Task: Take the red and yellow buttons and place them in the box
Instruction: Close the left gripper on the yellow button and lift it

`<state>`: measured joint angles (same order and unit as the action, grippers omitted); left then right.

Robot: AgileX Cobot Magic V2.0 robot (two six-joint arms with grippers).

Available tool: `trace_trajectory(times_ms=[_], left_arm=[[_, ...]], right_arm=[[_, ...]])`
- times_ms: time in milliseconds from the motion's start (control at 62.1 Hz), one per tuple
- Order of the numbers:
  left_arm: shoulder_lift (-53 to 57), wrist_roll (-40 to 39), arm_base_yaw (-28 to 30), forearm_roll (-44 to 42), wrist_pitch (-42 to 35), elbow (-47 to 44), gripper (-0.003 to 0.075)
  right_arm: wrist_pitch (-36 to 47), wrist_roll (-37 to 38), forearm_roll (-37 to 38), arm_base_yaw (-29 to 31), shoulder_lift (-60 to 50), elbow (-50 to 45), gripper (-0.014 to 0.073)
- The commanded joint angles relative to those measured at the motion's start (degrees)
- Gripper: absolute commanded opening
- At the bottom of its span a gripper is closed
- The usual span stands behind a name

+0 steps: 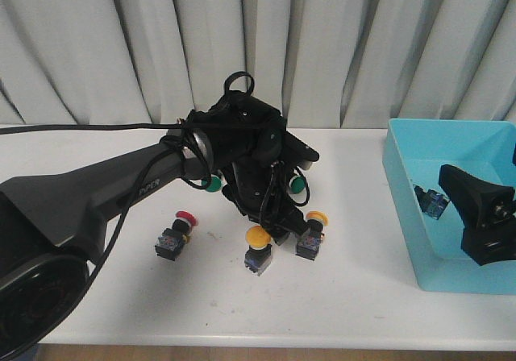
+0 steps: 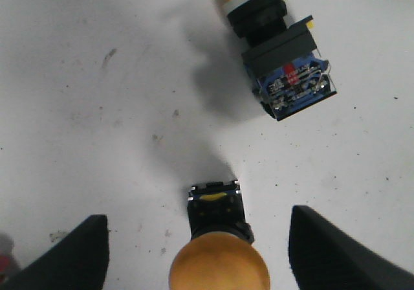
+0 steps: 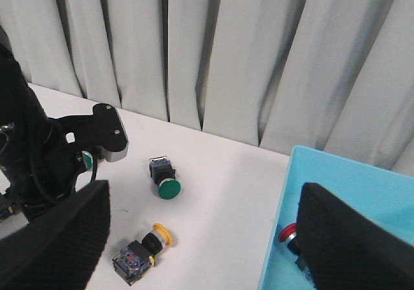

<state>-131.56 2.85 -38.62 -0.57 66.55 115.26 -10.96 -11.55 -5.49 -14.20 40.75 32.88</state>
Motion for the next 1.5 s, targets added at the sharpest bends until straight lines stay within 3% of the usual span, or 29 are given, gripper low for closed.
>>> trace_trajectory(times_ms=[0,306,548,1128,1224,1305,1482], left_arm=[[3.8,-1.0,0.1,0.6,0.0,1.3,0.0559],[2.8,-1.0,0.1,0.9,2.3,1.2,0.0559],[2.8,-0.8,0.1,0.6,0.9,-3.3,0.0559],[2.8,-0.8,0.1,0.6,-1.2,-3.3,0.0542],[2.8,-0.8,0.1,0.6,-0.6,-3.3,0.0479],[2.8,-0.8,0.1,0.6,0.2,-3.3,0.0376],[2.8,-0.1,0.1,0.6,-0.3,-3.2,0.0058]], right_arm=[[5.3,-0.1,-0.6,-1.0,0.4,1.5,0.0583],[5.1,-0.1,-0.6,-2.1,0.4,1.5,0.0583],[5.1,-0.1,-0.6,-2.1,0.4,1.5,0.0583],[5.0,-0.1,-0.6,-2.1,0.4,1.5,0.0583],[5.0,-0.1,-0.6,-2.1,0.4,1.5,0.0583],[4.8,-0.1,-0.6,-2.1,0.4,1.5,0.0583],[4.8,-0.2,-0.6,-2.1,0.4,1.5,0.0583]])
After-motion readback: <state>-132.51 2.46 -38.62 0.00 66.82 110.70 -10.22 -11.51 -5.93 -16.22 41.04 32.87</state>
